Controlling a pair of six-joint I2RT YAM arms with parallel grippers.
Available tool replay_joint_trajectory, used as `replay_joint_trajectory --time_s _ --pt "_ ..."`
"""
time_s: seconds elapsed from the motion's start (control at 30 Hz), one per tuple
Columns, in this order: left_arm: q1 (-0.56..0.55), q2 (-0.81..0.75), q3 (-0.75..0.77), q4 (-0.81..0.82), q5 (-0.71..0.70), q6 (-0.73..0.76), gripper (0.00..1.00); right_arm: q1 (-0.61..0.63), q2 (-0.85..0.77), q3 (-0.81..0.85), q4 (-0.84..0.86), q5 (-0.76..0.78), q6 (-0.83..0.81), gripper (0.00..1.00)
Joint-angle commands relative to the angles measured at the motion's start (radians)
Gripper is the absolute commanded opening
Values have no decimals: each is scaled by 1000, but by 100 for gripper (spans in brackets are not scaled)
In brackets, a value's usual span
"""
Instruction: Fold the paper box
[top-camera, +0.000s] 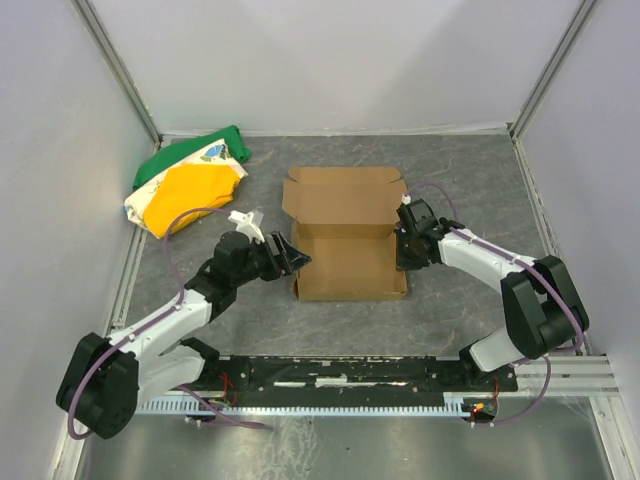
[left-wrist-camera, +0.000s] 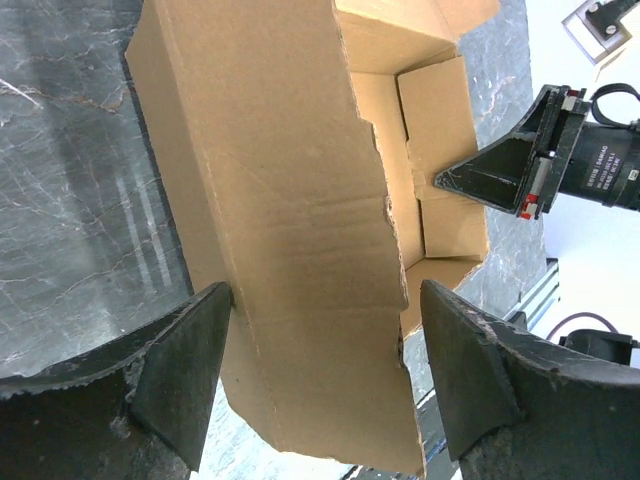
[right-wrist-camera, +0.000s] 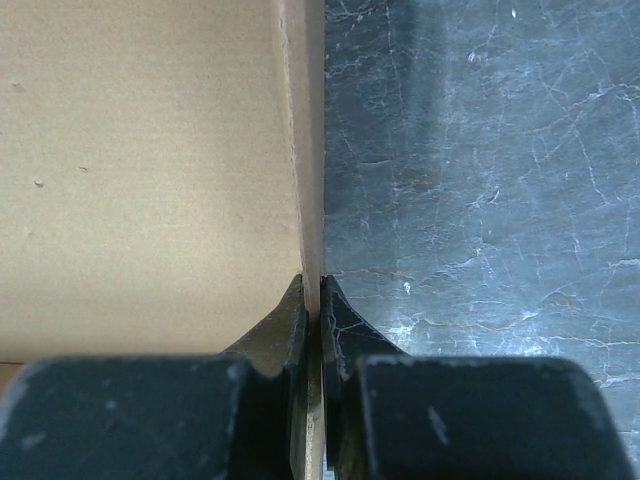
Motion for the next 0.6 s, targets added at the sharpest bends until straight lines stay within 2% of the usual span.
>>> replay_joint_trajectory --time_s 0.0,0.17,0.4,0.57 --pt "-4 -28 43 31 14 25 85 11 27 -15 13 -23 -3 8" --pt "-4 -3 -3 149 70 -16 87 12 28 -13 13 -25 -4 8" --pt "-3 -27 -88 273 48 -95 88 13 29 -16 12 -22 -9 7" --pt "1 4 -172 398 44 -170 84 13 30 -16 18 -25 -8 7"
